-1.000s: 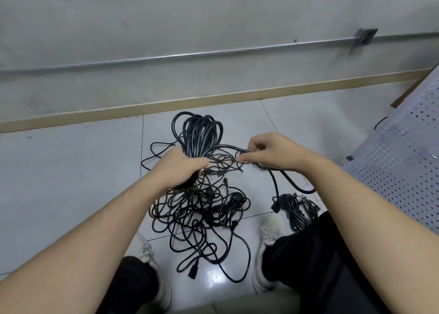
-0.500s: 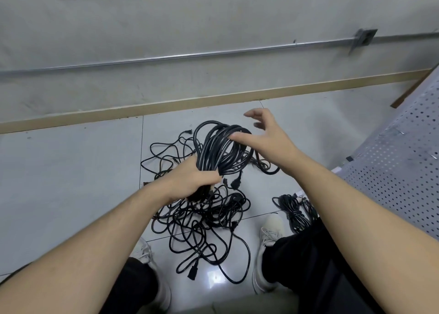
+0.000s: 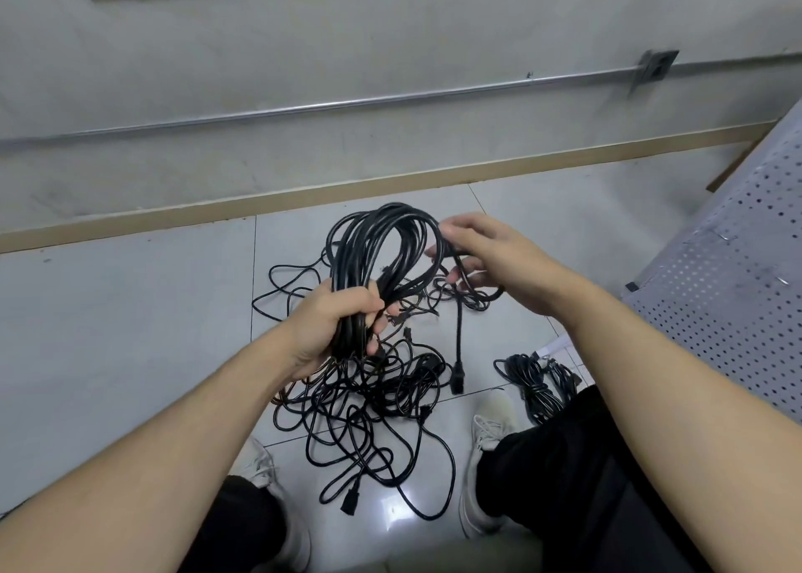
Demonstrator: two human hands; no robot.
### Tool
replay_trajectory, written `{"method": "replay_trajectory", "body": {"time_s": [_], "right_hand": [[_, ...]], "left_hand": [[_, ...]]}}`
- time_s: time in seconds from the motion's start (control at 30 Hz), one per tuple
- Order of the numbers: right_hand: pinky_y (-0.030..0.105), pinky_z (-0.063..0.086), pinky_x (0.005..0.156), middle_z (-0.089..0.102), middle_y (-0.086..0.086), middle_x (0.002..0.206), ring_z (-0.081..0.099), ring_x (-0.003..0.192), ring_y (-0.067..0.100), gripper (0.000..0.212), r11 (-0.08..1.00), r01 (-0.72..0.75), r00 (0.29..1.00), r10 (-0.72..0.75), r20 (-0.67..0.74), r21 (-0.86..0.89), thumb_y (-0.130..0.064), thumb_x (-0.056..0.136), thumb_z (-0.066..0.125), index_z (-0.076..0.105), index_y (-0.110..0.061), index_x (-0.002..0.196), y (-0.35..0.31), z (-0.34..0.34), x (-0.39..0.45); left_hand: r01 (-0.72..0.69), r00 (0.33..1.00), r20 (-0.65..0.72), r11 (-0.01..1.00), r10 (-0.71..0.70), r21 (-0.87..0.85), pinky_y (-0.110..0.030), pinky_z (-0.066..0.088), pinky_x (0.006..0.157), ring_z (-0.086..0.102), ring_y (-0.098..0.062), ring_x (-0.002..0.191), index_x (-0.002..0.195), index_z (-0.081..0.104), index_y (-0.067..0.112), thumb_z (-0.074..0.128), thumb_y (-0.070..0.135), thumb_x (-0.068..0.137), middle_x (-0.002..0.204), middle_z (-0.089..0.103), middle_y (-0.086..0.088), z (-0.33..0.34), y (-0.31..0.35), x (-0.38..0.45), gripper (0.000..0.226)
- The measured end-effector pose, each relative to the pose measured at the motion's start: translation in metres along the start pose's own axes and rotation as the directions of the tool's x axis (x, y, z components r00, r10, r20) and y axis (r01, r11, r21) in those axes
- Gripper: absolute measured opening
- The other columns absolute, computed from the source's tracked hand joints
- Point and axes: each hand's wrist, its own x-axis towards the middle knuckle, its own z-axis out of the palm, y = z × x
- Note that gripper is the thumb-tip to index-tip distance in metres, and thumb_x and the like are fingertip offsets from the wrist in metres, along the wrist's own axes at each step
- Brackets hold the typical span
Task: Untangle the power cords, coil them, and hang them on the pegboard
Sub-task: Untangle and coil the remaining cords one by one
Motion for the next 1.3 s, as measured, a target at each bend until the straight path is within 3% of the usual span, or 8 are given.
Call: {"method": "replay_trajectory", "body": {"time_s": [0.27, 0.47, 0.6, 0.8, 0.97, 1.13, 1.2, 1.3], "right_hand": [[0.021, 0.058, 0.057, 0.078, 0.013, 0.096, 0.072, 0.07, 0.017, 0.015, 0.956, -0.171, 0.984, 0.176, 0.0, 0.237, -0.009, 0.089, 0.074, 0.068, -0.006, 0.103, -0.001, -0.014, -0.005], [0.033, 0.053, 0.066, 0.078, -0.002, 0.089, 0.065, 0.069, 0.015, 0.019, 0.984, -0.168, 0.97, 0.153, -0.19, -0.064, -0.03, 0.082, 0.084, 0.075, -0.015, 0.09, 0.006, -0.012, -0.007], [0.043, 0.065, 0.071, 0.063, -0.001, 0.096, 0.058, 0.087, 0.014, 0.012, 0.999, -0.024, 0.936, 0.039, -0.349, 0.047, -0.031, 0.089, 0.078, 0.071, -0.021, 0.087, 0.001, -0.007, -0.005], [0.05, 0.058, 0.093, 0.051, 0.0, 0.125, 0.06, 0.108, 0.019, 0.051, 0.975, -0.202, 0.882, 0.222, -0.415, 0.094, -0.069, 0.092, 0.045, 0.059, -0.026, 0.114, 0.0, 0.007, 0.002], [0.047, 0.063, 0.081, 0.051, 0.009, 0.114, 0.068, 0.091, 0.028, 0.019, 0.907, -0.261, 0.917, 0.34, -0.207, 0.332, -0.018, 0.097, 0.061, 0.047, -0.016, 0.11, -0.004, 0.007, -0.005], [0.038, 0.063, 0.078, 0.065, 0.027, 0.114, 0.074, 0.091, 0.033, 0.06, 0.802, -0.226, 0.94, 0.329, -0.092, 0.553, 0.025, 0.091, 0.03, 0.035, -0.014, 0.137, 0.0, 0.013, -0.009], [0.036, 0.062, 0.076, 0.071, 0.018, 0.114, 0.074, 0.085, 0.027, 0.061, 0.853, -0.197, 0.944, 0.298, -0.141, 0.484, 0.019, 0.094, 0.028, 0.032, -0.014, 0.145, -0.002, 0.011, -0.007], [0.036, 0.058, 0.077, 0.067, 0.004, 0.119, 0.066, 0.081, 0.018, 0.055, 0.962, -0.272, 0.944, 0.265, -0.195, -0.01, -0.001, 0.098, 0.048, 0.036, -0.018, 0.148, 0.007, 0.004, -0.006]], "left_hand": [[0.03, 1.0, -0.005, 0.99, -0.031, -0.138, -0.032, 0.044, 0.056, 0.05, -0.018, 0.068, 0.055, 0.048, 0.012, 0.07, 0.025, 0.063, 0.09, 0.052, -0.018, -0.004, -0.001, -0.001, 0.027], [0.037, 0.995, -0.083, 0.986, -0.051, -0.165, -0.03, 0.043, 0.053, 0.05, -0.016, 0.066, 0.054, 0.045, 0.012, 0.059, 0.017, 0.073, 0.093, 0.048, -0.018, 0.006, -0.004, 0.001, 0.025], [0.01, 0.978, -0.2, 0.977, -0.054, -0.213, -0.03, 0.043, 0.051, 0.051, -0.017, 0.063, 0.055, 0.051, 0.014, 0.06, 0.018, 0.072, 0.093, 0.054, -0.018, 0.007, 0.0, 0.003, 0.02], [0.02, 0.958, -0.273, 0.975, -0.081, -0.22, -0.029, 0.044, 0.05, 0.049, -0.016, 0.062, 0.045, 0.061, 0.015, 0.061, 0.022, 0.071, 0.088, 0.051, -0.014, 0.006, 0.006, 0.004, 0.027], [0.005, 0.983, -0.169, 0.941, -0.066, -0.339, -0.03, 0.042, 0.049, 0.048, -0.018, 0.063, 0.059, 0.042, 0.014, 0.06, 0.02, 0.073, 0.087, 0.06, -0.01, -0.002, 0.008, 0.003, 0.023], [-0.025, 0.988, -0.151, 0.919, -0.038, -0.394, -0.028, 0.042, 0.05, 0.048, -0.018, 0.064, 0.055, 0.045, 0.015, 0.06, 0.022, 0.072, 0.087, 0.059, -0.008, -0.005, 0.014, 0.001, 0.023], [-0.012, 0.985, -0.169, 0.949, -0.044, -0.315, -0.029, 0.041, 0.05, 0.048, -0.018, 0.064, 0.053, 0.055, 0.015, 0.058, 0.022, 0.073, 0.088, 0.058, -0.01, -0.01, 0.017, 0.001, 0.022], [0.049, 0.992, -0.112, 0.988, -0.065, -0.145, -0.03, 0.042, 0.052, 0.049, -0.017, 0.065, 0.055, 0.06, 0.016, 0.058, 0.021, 0.074, 0.088, 0.056, -0.01, -0.017, 0.022, -0.002, 0.02]]}}
